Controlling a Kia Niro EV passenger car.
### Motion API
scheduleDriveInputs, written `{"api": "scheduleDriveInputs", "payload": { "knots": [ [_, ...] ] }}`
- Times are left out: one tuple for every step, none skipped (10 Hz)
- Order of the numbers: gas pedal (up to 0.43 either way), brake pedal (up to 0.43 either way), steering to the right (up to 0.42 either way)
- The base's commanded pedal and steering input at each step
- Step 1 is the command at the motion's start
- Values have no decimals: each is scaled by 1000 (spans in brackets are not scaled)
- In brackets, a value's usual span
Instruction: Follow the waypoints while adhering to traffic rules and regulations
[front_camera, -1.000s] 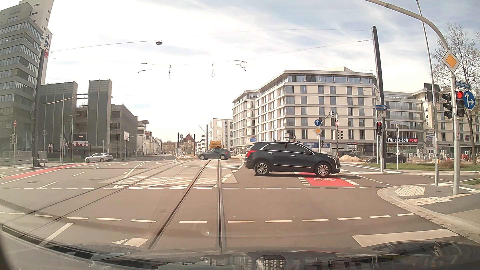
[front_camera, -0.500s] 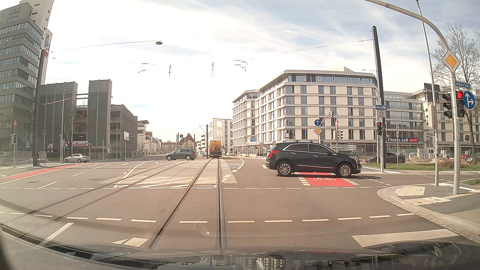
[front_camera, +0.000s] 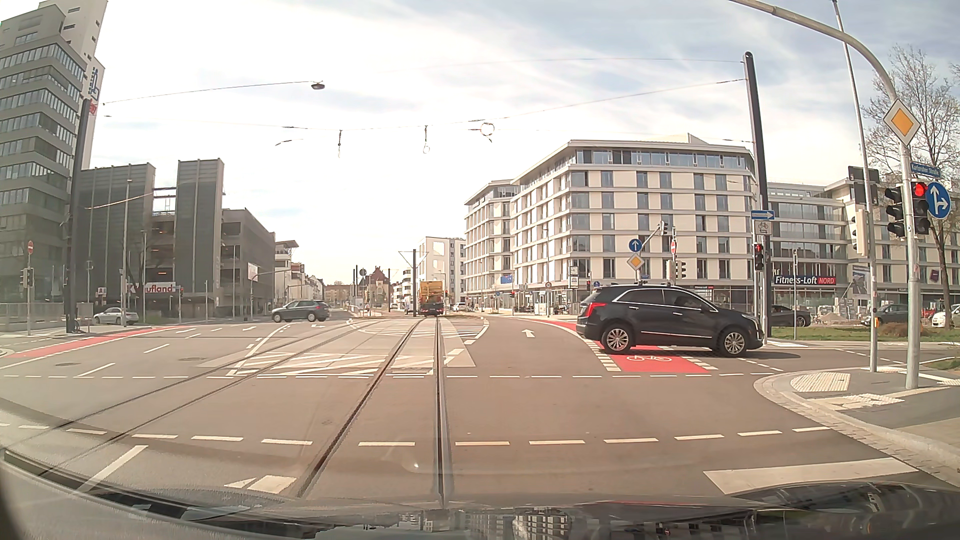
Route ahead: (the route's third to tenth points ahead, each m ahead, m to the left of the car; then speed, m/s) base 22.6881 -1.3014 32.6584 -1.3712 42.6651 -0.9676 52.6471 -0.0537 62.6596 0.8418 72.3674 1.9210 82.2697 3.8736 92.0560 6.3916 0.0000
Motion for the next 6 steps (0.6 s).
{"api": "scheduleDriveInputs", "payload": {
  "knots": [
    [0, 195, 61],
    [0, 201, 61],
    [0, 201, 61],
    [0, 201, 61],
    [0, 201, 61],
    [0, 201, 61]
  ]
}}
